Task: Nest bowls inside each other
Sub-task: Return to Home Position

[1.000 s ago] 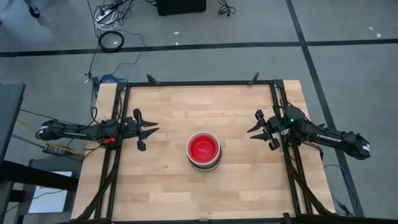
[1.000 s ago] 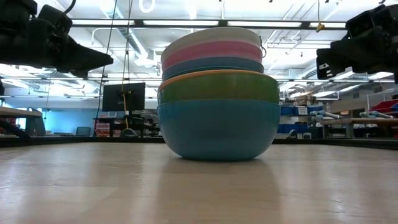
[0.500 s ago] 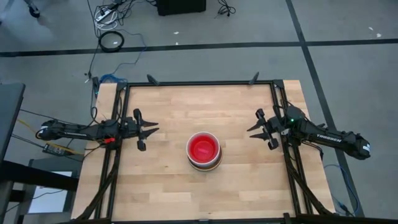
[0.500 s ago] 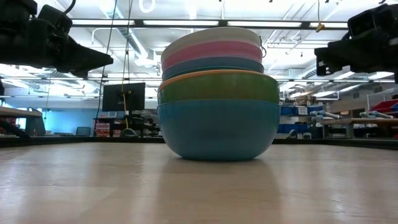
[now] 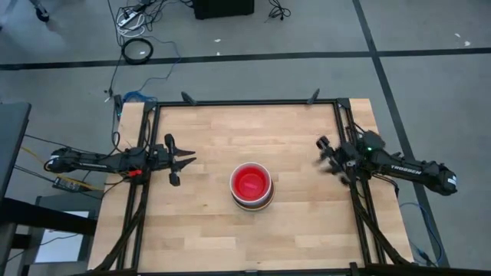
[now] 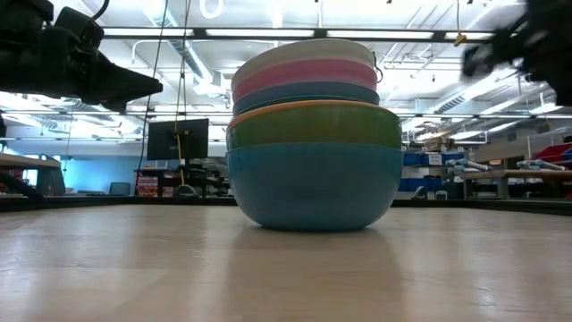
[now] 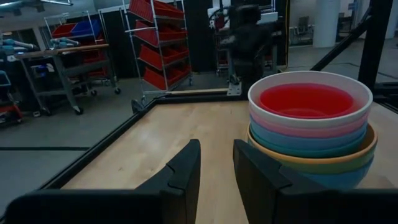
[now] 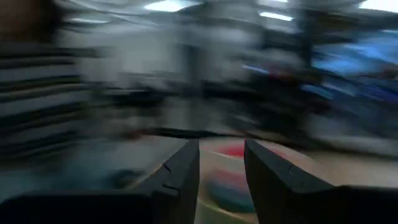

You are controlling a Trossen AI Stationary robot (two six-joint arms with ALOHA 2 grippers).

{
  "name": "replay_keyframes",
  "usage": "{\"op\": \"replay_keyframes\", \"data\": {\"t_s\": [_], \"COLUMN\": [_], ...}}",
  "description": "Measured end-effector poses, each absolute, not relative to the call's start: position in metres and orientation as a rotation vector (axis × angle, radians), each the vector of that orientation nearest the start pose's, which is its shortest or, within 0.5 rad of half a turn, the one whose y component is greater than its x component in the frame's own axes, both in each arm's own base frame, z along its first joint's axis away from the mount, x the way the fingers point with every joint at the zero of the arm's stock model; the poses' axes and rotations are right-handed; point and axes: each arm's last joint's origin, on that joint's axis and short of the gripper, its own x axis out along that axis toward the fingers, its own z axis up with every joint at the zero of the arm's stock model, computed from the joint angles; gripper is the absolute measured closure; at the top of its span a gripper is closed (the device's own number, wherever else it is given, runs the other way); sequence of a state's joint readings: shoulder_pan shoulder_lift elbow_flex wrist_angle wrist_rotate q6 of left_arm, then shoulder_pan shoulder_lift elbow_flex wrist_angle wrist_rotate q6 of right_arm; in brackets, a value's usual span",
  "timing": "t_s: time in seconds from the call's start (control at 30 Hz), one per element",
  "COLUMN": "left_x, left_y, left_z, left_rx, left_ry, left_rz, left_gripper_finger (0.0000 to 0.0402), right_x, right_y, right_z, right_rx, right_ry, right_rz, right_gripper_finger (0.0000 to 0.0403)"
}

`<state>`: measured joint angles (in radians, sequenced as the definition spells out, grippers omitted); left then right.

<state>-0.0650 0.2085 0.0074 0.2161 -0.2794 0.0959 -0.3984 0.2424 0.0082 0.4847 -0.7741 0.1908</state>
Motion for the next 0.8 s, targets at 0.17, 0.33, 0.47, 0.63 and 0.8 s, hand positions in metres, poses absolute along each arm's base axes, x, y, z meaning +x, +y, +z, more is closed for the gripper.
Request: {"op": "replay_keyframes", "data": {"t_s": [0.17, 0.33, 0.47, 0.63, 0.8], "left_x": [0.11, 0.11, 0.11, 0.11, 0.11], "left_y": [0.001, 0.001, 0.001, 0.001, 0.001], "left_z": [0.169, 0.169, 0.169, 0.169, 0.169], "left_rx": [0.093, 0.093, 0.093, 0.093, 0.093], "left_ry": [-0.005, -0.004, -0.004, -0.005, -0.005], "left_rz": [0.215, 0.215, 0.215, 0.215, 0.215], "left_gripper_finger": [0.0298, 0.0298, 0.0298, 0.0298, 0.0298], "right_x": [0.078, 0.071, 0.063, 0.053, 0.043], "right_y": [0.0, 0.0, -0.001, -0.001, 0.002], "right_z": [0.219, 0.229, 0.243, 0.261, 0.277], "right_rx": [-0.282, -0.119, -0.081, -0.056, -0.022], "right_ry": [-0.387, -0.402, -0.414, -0.419, -0.433], "right_rz": [0.917, 0.858, 0.826, 0.765, 0.719], "right_gripper_finger": [0.0284, 0.0286, 0.0284, 0.0285, 0.0284]}}
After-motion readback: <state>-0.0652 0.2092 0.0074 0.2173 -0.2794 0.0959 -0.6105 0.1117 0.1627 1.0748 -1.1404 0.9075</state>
